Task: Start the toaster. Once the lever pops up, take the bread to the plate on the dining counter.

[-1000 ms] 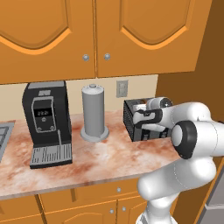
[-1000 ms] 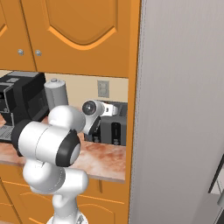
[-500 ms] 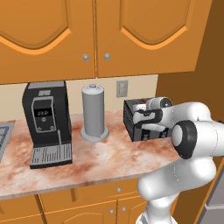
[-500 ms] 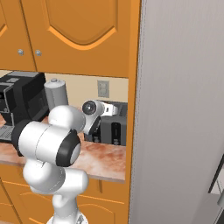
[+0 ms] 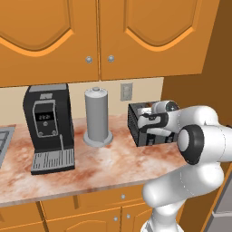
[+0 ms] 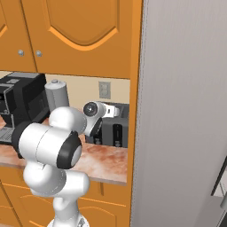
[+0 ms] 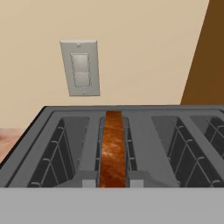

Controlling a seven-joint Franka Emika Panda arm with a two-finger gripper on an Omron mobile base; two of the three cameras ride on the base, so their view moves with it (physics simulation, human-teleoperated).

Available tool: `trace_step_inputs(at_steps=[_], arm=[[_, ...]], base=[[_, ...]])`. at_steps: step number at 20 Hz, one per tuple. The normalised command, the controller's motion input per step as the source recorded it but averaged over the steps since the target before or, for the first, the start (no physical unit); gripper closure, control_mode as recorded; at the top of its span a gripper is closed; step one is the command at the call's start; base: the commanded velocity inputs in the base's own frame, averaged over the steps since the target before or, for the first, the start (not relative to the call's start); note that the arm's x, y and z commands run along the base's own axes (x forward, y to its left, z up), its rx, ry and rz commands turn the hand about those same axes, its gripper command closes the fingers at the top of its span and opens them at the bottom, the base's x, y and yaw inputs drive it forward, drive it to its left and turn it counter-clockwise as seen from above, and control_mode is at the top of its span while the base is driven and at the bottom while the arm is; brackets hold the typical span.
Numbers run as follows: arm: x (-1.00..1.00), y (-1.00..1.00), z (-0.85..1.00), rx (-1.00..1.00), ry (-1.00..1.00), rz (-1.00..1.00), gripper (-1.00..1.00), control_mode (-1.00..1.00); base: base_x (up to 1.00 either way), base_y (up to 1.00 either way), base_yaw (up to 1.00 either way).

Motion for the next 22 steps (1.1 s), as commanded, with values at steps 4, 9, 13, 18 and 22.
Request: trace_step_inputs(at_steps=[4,9,13,18,22], arm=[[0.00,0.00,0.00,0.00,0.00,0.00,1.00,-1.00],[0.00,0.00,0.00,0.00,0.00,0.00,1.00,-1.00],[0.00,0.00,0.00,0.00,0.00,0.00,1.00,-1.00],[0.00,0.00,0.00,0.00,0.00,0.00,1.00,-1.00],[0.00,0.00,0.00,0.00,0.00,0.00,1.00,-1.00]], base=[[0.00,0.00,0.00],[0.00,0.00,0.00],[0.00,0.00,0.00],[0.00,0.00,0.00],[0.00,0.00,0.00]])
